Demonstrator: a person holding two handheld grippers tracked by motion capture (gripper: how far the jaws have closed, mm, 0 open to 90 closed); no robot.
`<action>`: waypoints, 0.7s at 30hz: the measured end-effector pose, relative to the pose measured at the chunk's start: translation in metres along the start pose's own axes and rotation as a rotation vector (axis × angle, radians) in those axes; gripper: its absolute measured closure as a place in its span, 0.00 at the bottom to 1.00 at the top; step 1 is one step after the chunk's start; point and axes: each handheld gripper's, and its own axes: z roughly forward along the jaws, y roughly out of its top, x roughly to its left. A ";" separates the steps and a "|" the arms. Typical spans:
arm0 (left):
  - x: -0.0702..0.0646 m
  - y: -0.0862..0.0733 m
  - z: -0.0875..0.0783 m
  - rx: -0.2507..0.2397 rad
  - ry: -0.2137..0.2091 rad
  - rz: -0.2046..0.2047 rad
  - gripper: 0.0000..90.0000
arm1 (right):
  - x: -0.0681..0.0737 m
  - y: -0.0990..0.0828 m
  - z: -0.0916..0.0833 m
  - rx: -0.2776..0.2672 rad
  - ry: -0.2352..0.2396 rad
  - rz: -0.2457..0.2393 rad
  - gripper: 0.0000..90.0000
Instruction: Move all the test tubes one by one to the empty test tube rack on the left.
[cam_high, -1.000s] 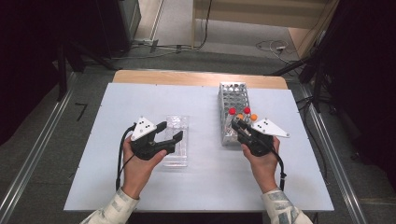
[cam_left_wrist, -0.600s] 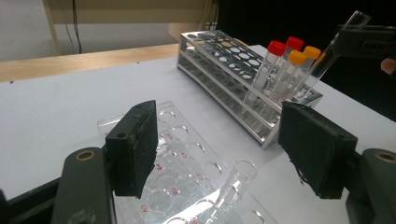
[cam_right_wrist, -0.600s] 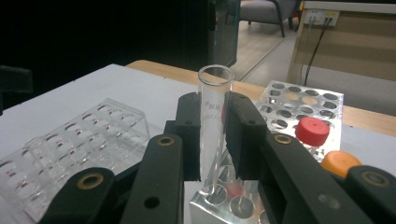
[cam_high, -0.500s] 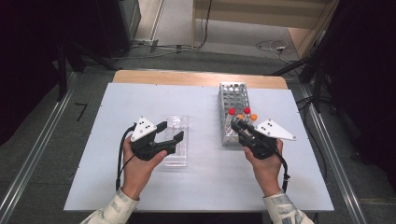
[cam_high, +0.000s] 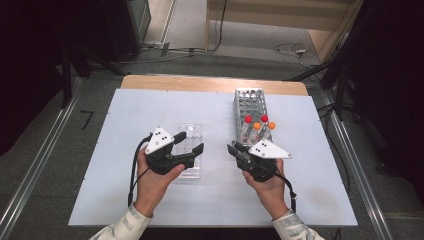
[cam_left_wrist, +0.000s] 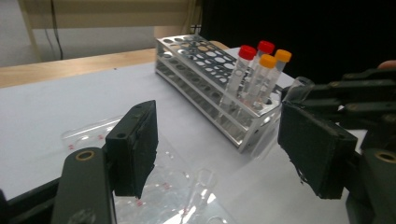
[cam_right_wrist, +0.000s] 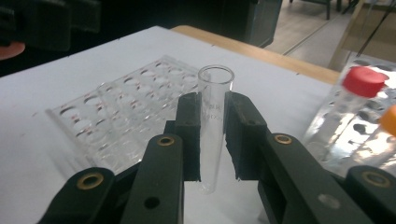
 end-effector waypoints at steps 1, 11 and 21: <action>-0.003 0.000 0.001 0.002 -0.009 0.005 0.32 | 0.003 -0.001 0.002 0.005 0.009 0.001 0.81; -0.025 -0.003 0.016 0.039 -0.062 0.049 0.38 | 0.021 -0.005 0.009 0.028 0.053 -0.026 0.81; -0.032 -0.005 0.022 0.074 -0.104 0.077 0.66 | 0.039 -0.005 0.011 0.023 0.096 -0.053 0.81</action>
